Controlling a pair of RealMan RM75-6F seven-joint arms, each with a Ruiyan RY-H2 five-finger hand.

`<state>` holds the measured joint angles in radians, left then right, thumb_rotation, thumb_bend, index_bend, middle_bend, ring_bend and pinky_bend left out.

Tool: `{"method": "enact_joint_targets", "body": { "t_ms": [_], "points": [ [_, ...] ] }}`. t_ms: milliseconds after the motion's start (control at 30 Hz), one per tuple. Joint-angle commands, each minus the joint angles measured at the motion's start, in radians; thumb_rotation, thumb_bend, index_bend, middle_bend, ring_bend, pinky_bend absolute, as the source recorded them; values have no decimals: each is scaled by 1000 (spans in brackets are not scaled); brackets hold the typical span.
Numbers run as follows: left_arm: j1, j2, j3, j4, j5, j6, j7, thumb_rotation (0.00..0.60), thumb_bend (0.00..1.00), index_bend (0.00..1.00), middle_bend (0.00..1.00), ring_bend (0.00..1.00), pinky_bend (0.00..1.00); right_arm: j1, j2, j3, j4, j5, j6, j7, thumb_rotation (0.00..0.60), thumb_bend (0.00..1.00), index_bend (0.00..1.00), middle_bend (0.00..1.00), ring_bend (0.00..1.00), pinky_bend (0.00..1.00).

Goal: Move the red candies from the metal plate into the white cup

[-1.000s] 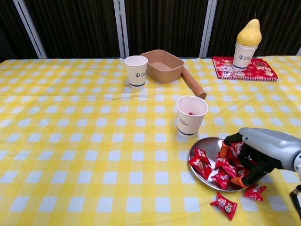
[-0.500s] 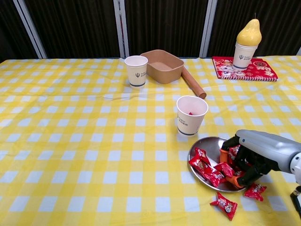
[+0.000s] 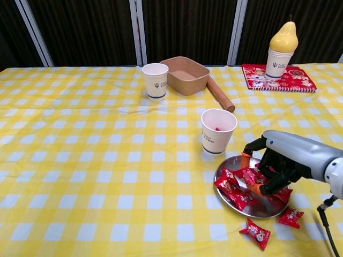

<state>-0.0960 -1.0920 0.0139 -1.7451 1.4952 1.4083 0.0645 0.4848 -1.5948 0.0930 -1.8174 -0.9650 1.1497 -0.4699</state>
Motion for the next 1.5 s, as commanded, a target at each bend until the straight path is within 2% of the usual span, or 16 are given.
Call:
{"method": "enact_joint_targets", "body": {
  "t_ms": [33, 300, 600, 833, 1000, 1300, 1500],
  "points": [
    [0, 0, 0, 0, 0, 0, 0, 600, 0, 0, 0, 0, 0, 0, 10, 6, -16, -7, 10, -2, 600, 585, 628, 895, 1000, 984],
    [0, 0, -1, -1, -2, 0, 3, 600, 0, 0, 0, 0, 0, 16, 55, 43, -103, -19, 41, -32, 600, 587, 628, 895, 1000, 984],
    [-1, 0, -3, -2, -9, -4, 4, 600, 0, 0, 0, 0, 0, 84, 79, 149, -172, 55, 50, -88, 600, 590, 628, 895, 1000, 984],
    [-4, 2, -6, -2, -16, -9, -2, 600, 0, 0, 0, 0, 0, 161, 43, 217, -112, 159, 24, -116, 600, 590, 628, 895, 1000, 984],
    [-6, 4, -8, 0, -23, -14, -7, 600, 0, 0, 0, 0, 0, 210, 7, 245, -42, 209, 5, -117, 600, 589, 628, 895, 1000, 984],
    [-9, 10, -10, -7, -36, -27, -16, 600, 0, 0, 0, 0, 0, 264, -32, 267, 58, 258, -22, -92, 600, 590, 627, 895, 1000, 985],
    [-12, 13, -10, -10, -44, -36, -19, 600, 0, 0, 0, 0, 0, 277, -36, 266, 96, 271, -31, -71, 600, 590, 560, 895, 1000, 984]
  ]
}}
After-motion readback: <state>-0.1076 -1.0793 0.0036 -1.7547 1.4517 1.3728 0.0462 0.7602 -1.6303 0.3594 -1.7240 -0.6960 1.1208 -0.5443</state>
